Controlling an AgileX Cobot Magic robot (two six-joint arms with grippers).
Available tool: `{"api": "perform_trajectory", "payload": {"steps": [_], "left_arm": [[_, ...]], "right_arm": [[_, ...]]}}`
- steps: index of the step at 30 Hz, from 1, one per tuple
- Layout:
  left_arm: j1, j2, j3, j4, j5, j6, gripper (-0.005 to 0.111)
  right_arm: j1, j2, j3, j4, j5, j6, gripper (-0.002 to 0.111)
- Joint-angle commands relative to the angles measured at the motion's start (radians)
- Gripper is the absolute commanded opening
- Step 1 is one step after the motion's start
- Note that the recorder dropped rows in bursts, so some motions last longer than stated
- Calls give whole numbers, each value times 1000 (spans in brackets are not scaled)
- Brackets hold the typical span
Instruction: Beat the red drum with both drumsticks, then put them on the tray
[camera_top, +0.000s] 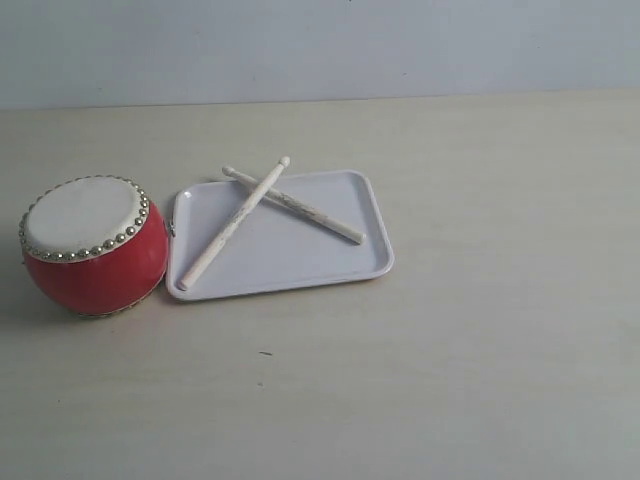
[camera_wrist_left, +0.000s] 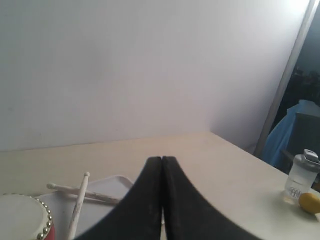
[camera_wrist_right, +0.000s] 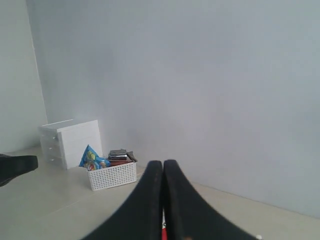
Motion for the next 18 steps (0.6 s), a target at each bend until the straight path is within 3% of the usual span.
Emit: {"api": "perform_trajectory", "payload": {"steps": [1, 18], "left_arm": [[0, -4, 66, -51, -32, 64, 1], [0, -4, 295, -136, -210, 139, 1]], "right_arm": [[1, -61, 124, 30, -88, -9, 0], [1, -130, 400, 35, -210, -13, 0]]}}
